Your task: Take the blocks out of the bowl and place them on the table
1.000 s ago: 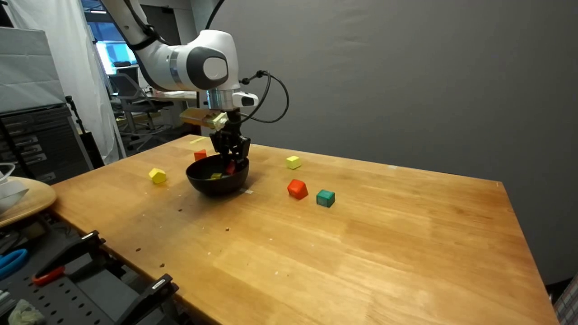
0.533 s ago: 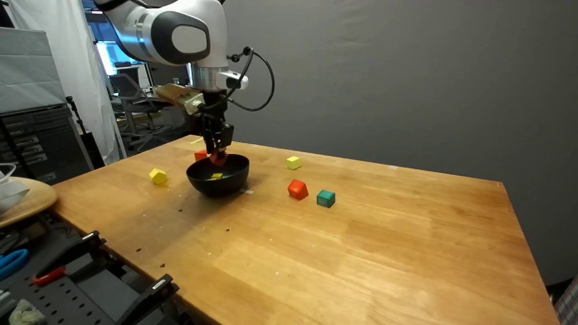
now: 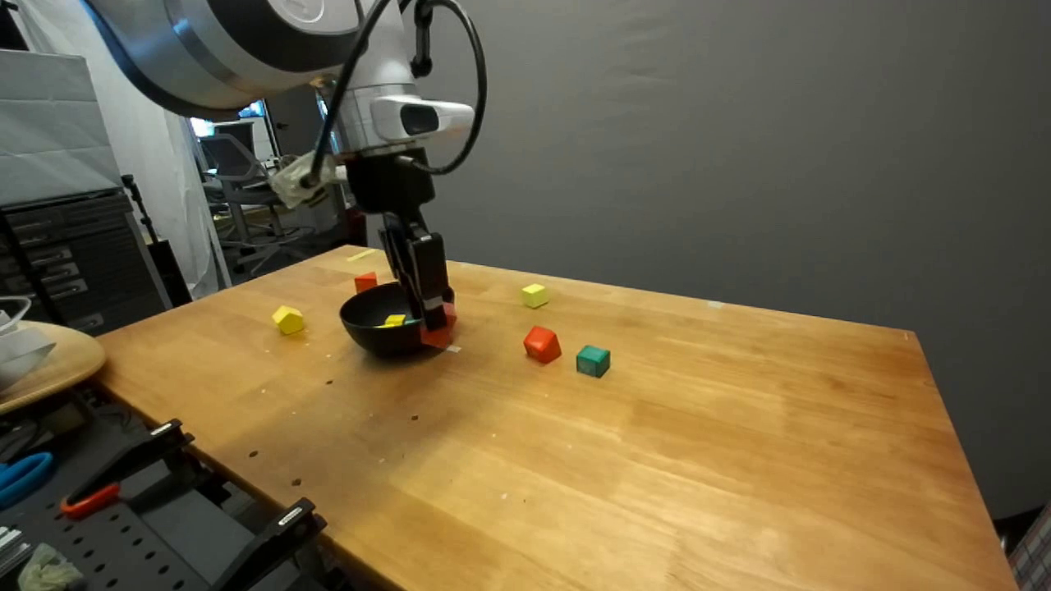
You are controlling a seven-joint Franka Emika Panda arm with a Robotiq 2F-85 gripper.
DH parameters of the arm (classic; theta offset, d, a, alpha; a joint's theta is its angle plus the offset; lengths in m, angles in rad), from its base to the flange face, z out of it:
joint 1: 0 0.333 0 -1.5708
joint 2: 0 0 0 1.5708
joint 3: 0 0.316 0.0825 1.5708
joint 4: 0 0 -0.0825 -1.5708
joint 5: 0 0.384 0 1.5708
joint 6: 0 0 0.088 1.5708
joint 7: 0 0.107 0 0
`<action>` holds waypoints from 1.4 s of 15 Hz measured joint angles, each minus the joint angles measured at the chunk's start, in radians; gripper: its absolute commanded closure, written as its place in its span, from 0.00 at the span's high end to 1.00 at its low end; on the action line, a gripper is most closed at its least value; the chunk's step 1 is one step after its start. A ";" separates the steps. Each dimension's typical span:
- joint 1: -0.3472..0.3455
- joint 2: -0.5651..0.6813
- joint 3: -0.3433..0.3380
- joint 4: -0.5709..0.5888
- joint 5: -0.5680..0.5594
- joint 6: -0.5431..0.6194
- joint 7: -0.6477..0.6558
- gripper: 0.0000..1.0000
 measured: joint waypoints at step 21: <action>0.058 0.209 -0.114 0.013 0.103 0.393 -0.067 1.00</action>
